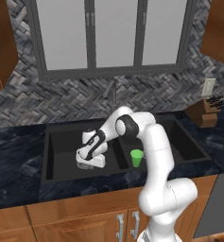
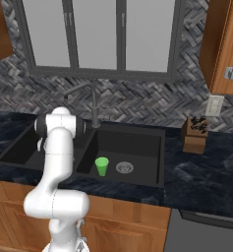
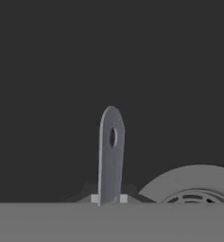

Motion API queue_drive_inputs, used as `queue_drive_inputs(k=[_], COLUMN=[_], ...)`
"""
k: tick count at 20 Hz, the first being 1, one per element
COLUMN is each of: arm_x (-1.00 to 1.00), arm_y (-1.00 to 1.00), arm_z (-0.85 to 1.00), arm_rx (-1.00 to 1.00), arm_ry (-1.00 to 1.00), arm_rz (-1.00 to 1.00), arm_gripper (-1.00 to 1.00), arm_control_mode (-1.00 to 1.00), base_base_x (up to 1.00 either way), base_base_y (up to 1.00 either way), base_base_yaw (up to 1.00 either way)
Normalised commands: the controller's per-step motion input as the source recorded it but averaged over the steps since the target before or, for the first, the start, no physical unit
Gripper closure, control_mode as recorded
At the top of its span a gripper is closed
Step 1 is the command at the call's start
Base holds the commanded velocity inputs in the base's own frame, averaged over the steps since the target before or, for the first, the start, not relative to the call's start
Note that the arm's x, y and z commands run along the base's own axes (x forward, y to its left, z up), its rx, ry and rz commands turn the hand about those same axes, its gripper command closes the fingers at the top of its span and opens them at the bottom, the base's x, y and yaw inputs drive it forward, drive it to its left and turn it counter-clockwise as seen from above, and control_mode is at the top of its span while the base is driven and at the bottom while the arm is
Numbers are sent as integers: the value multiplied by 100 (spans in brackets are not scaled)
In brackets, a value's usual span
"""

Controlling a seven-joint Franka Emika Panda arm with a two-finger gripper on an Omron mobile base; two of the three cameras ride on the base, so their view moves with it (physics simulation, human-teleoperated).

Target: Move any existing items from the left basin to the right basin for drying. Then move the measuring cup from the counter to the left basin of the sink for washing.

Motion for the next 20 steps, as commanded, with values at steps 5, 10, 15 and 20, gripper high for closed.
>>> queue_drive_inputs(k=[5, 10, 15, 20], arm_x=[16, 11, 2, 0], arm_y=[6, 7, 0, 0], arm_z=[-23, -19, -7, 0], arm_rx=[0, 0, 0, 0], arm_ry=[0, 0, 0, -1], arm_rz=[0, 0, 0, 0], arm_gripper=[100, -100, -100, -100], arm_control_mode=[-100, -100, -100, -100], base_base_x=[0, 0, 0, 0], base_base_y=[0, 0, 0, 0], base_base_yaw=[0, 0, 0, 0])
